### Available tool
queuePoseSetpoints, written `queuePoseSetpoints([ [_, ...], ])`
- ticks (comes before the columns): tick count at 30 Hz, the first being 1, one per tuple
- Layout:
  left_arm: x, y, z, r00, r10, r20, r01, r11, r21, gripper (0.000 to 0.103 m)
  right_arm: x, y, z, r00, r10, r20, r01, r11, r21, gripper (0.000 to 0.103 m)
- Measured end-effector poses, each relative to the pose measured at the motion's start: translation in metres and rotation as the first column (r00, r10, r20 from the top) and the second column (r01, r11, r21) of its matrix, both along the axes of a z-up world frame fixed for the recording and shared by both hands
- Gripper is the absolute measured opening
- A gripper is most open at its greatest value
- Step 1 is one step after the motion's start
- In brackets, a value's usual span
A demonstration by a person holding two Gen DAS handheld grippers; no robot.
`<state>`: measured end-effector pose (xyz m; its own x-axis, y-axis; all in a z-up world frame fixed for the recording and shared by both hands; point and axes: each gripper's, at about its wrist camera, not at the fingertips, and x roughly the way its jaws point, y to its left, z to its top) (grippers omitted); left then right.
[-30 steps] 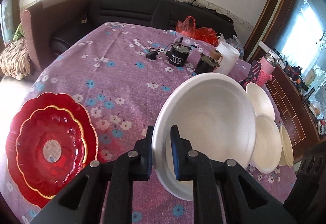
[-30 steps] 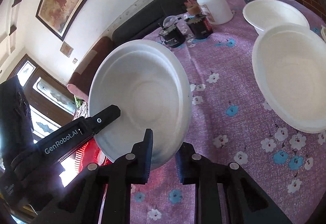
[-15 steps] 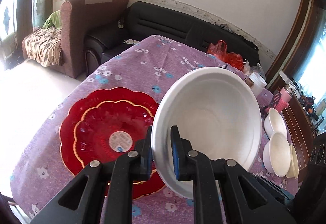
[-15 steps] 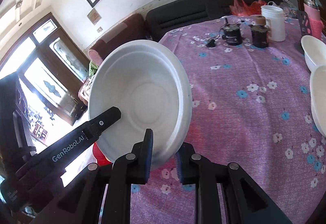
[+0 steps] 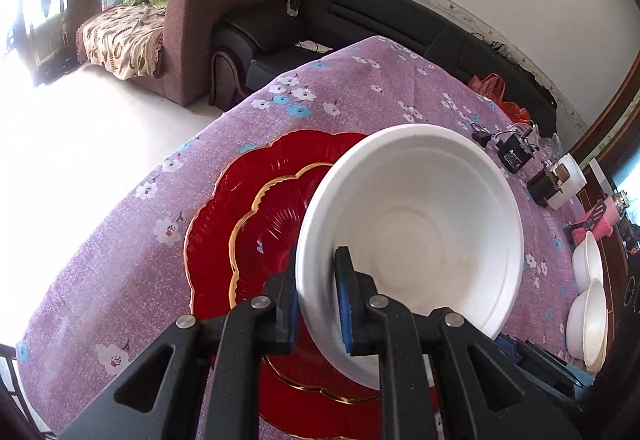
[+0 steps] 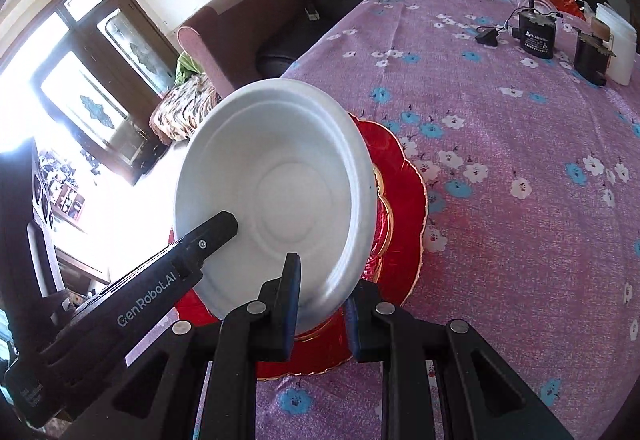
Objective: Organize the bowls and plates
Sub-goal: 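Carry the white bowl onto the red plate stack and lower it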
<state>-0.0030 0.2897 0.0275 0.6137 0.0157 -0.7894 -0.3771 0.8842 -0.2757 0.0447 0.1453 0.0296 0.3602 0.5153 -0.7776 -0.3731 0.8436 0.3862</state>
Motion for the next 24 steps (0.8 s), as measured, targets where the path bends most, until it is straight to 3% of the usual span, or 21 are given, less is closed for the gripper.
queuePoseSetpoints([
  [8,0.005,0.008,-0.006,1.000,0.005,-0.013,-0.005,1.000,-0.001,0.015,0.011,0.012,-0.011,1.000,0.002,-0.023,-0.002,1.000,-0.024,0.022],
  [9,0.005,0.009,-0.007,1.000,0.006,-0.013,-0.006,1.000,-0.004,0.017,0.012,0.013,-0.010,1.000,0.003,-0.021,-0.004,1.000,-0.026,0.022],
  [12,0.004,0.013,-0.007,1.000,0.017,-0.018,-0.017,1.000,-0.014,0.041,0.010,0.017,-0.008,1.000,0.007,-0.005,-0.007,0.999,-0.045,0.022],
  [21,-0.007,0.009,0.015,0.999,0.031,0.034,-0.033,0.998,0.058,0.058,0.006,0.016,-0.005,1.000,-0.003,0.013,0.004,1.000,-0.029,0.023],
  [24,-0.014,0.009,0.025,0.997,0.038,0.060,-0.043,0.996,0.082,0.063,0.004,0.012,-0.002,1.000,-0.016,0.025,0.017,1.000,-0.015,0.031],
])
